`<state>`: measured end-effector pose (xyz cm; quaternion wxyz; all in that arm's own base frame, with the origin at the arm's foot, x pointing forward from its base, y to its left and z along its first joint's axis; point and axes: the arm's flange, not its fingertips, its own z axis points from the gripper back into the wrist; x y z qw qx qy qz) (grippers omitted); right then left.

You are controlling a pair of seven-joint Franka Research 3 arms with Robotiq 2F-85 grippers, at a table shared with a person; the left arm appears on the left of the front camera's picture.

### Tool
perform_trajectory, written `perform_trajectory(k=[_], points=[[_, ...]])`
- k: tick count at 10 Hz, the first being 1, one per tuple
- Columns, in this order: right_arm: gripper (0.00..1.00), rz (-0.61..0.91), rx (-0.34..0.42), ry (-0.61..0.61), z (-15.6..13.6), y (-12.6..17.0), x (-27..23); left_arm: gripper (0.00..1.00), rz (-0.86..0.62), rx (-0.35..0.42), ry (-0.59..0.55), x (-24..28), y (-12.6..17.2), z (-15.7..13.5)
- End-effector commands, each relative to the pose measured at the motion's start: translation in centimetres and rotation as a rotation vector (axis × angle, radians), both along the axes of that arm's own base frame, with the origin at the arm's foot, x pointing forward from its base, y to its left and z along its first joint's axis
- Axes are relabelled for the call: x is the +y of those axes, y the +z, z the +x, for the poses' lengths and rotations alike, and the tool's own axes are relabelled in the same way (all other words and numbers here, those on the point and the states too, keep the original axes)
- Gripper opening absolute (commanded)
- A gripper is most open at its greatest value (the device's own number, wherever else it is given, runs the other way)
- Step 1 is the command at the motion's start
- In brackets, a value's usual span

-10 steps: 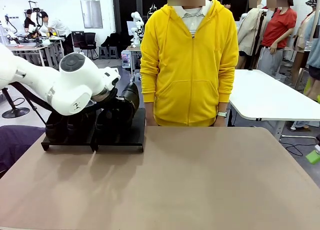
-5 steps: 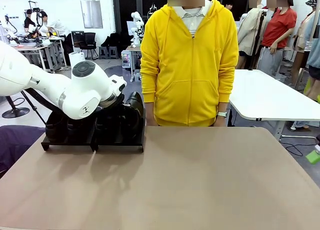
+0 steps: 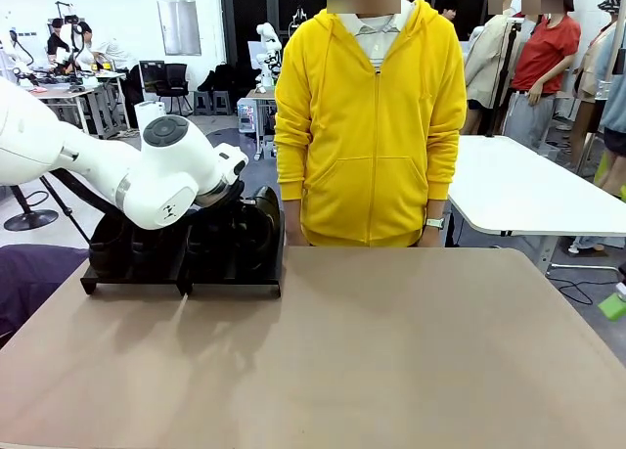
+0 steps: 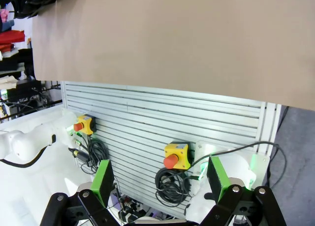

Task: Organize the shoes by placing them on the stand.
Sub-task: Place the Shoe from the middle of the table onto the Shoes Stand.

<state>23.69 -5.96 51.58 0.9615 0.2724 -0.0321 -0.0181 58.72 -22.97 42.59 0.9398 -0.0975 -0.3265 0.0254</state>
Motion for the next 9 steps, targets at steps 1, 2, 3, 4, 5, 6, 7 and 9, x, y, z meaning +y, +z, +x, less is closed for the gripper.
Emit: perform_trajectory(k=[1,2,3,4,5,6,7,9], points=[[1.00,0.022,-0.016,0.019,0.0,0.2,0.0,1.00,0.008,-0.034,0.020,-0.4,0.7,-0.1],[1.00,0.022,-0.016,0.019,0.0,0.2,0.0,1.00,0.008,-0.037,0.020,-0.4,0.8,-0.2],[1.00,0.022,-0.016,0.019,0.0,0.2,0.0,1.00,0.013,-0.050,0.020,-0.5,1.0,-0.5],[1.00,0.022,-0.016,0.019,0.0,0.2,0.0,1.00,0.014,-0.064,0.012,-0.7,1.4,-0.8],[1.00,0.022,-0.016,0.019,0.0,0.2,0.0,1.00,0.017,-0.081,0.002,-1.0,2.0,-1.2],[1.00,0.022,-0.016,0.019,0.0,0.2,0.0,1.00,0.020,-0.094,-0.021,-1.5,3.1,-1.8],[1.00,0.022,-0.016,0.019,0.0,0.2,0.0,1.00,0.025,-0.111,-0.061,-2.2,4.5,-2.8],[1.00,0.022,-0.016,0.019,0.0,0.2,0.0,1.00,0.041,-0.146,-0.132,-3.7,8.9,-6.5]])
